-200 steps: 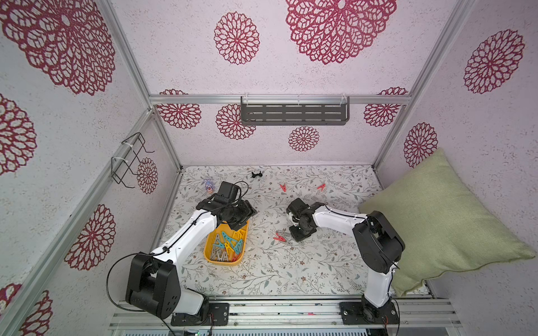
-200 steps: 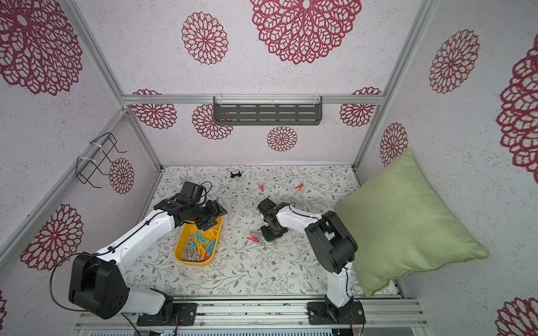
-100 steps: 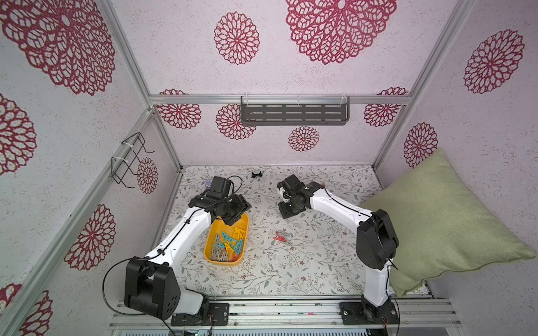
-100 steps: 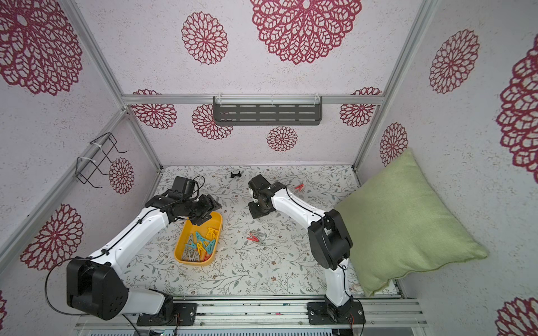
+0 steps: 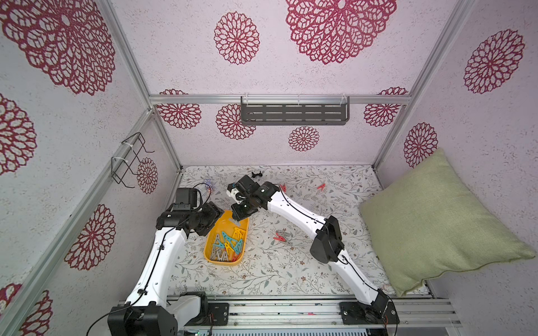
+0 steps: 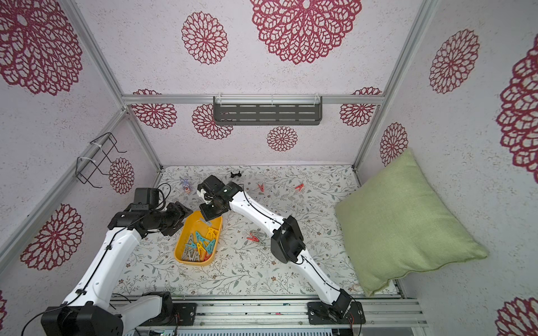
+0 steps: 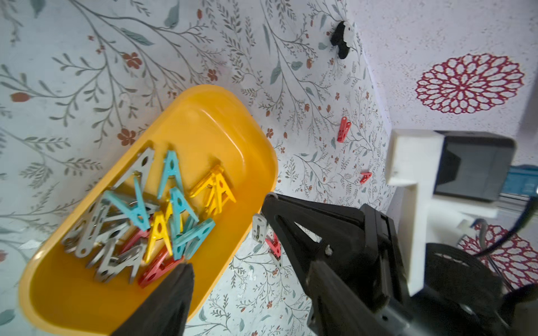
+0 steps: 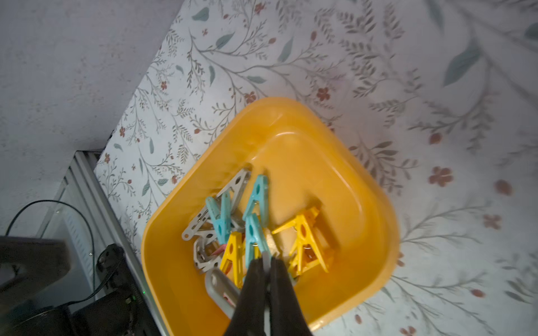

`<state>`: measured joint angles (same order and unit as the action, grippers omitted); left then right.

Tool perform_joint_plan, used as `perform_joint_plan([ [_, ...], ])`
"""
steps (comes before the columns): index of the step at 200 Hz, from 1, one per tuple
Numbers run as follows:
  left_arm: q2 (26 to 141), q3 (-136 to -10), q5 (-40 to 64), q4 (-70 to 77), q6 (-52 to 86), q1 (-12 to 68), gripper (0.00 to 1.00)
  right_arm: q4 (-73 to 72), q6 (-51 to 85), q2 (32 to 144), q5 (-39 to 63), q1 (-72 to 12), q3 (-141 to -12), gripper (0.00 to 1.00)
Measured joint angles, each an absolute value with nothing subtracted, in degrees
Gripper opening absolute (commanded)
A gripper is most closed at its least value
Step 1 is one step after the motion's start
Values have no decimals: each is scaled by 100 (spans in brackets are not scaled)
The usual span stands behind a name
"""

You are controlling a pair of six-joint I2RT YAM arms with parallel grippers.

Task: Put the clothespins into the storage box
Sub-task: Place the clothespin in the storage box.

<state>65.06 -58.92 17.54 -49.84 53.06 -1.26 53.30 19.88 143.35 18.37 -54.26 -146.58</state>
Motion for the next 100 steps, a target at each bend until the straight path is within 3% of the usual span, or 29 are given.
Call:
perform_joint_plan([
  [41, 6267, -5671, 1846, -5175, 5301, -185, 71, 5426, 2193, 14470, 2137, -5408, -14661, 42],
  [100, 6407, -5673, 1964, -5122, 5387, 32, 70, 5544, 2080, 14232, 1791, -5301, -14427, 45],
])
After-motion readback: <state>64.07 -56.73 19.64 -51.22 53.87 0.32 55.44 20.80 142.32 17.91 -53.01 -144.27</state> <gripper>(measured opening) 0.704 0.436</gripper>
